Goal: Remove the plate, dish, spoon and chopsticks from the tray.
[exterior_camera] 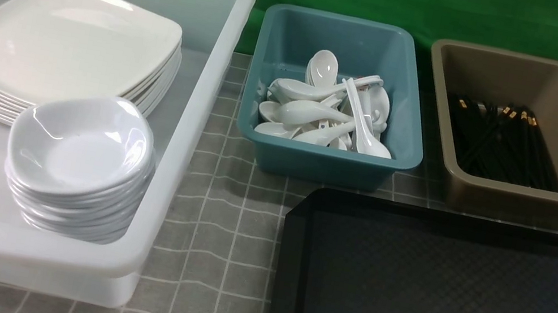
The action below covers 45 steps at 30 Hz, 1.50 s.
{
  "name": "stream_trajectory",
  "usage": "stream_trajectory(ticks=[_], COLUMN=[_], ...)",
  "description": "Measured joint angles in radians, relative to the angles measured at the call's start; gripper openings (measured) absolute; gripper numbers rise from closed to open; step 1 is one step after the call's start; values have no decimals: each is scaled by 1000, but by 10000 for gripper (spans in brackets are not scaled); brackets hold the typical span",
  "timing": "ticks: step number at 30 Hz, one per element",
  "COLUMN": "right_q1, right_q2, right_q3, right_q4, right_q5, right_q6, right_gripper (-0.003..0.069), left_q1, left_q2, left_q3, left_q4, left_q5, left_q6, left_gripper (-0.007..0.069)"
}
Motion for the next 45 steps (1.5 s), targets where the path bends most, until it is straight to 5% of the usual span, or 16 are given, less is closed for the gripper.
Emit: stream_trajectory(ticks=[5, 13, 45], right_q1=[-241, -463, -486], right_q2=[0, -17, -19], right_q3=[148, 327, 327], right_q4=[0, 0, 0], right_q5=[25, 139, 154], right_q6=[-76, -92, -140], right_gripper=[237, 237, 237], left_q1=[0, 0, 0], left_q2=[0, 0, 0], left_q3=[0, 0, 0], left_q4=[0, 0, 2], left_q5=[0, 0, 0], left_q6=[0, 0, 0], left_gripper=[6, 6, 6])
